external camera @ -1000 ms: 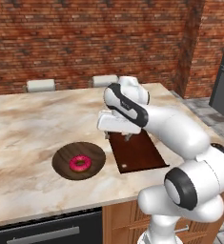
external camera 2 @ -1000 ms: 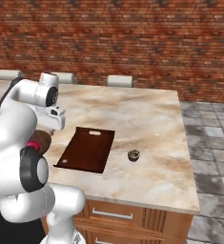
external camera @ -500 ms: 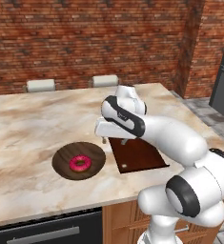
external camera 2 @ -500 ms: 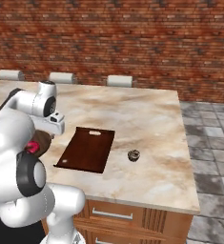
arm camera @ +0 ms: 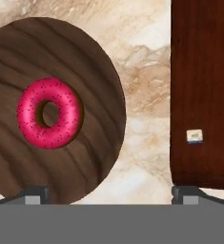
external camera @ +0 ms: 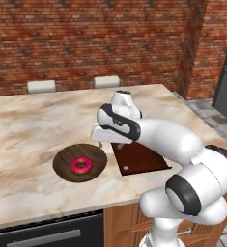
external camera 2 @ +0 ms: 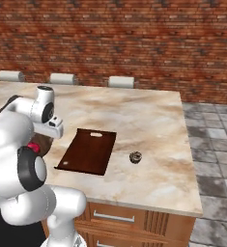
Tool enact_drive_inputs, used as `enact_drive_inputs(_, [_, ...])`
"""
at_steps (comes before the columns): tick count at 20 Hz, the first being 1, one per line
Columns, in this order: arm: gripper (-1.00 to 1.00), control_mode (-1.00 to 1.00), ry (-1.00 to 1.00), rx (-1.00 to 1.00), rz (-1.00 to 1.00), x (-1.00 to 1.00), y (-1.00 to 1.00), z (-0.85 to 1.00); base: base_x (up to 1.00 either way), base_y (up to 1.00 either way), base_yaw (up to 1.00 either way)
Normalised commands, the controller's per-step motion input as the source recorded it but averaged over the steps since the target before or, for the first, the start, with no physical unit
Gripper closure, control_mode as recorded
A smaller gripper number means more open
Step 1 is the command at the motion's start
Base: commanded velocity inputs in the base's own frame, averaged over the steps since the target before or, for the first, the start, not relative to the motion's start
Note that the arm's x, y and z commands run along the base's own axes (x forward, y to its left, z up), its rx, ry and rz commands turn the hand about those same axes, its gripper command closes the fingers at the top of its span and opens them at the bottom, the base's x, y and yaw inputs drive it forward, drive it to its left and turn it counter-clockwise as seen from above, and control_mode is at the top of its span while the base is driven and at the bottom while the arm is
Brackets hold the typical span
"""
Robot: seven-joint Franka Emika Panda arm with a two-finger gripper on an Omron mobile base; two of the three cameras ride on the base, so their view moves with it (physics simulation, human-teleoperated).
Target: Place the bowl with donut and the cupcake onto the tray.
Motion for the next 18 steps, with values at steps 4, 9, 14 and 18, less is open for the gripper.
enact_drive_inputs(4, [-1.00,-1.00,0.00,0.01,0.00,0.22,0.00,-0.24,0.00,0.00,0.00])
enact_drive_inputs(9, [-1.00,-1.00,0.00,0.00,0.00,0.16,0.00,-0.23,0.00,0.00,0.00])
enact_drive_inputs(14, [-1.00,-1.00,-0.01,0.00,0.00,0.13,0.05,-0.28,0.00,0.00,0.00])
enact_drive_inputs(18, [-1.00,-1.00,-0.02,0.00,0.00,0.13,0.03,-0.23,0.00,0.00,0.00])
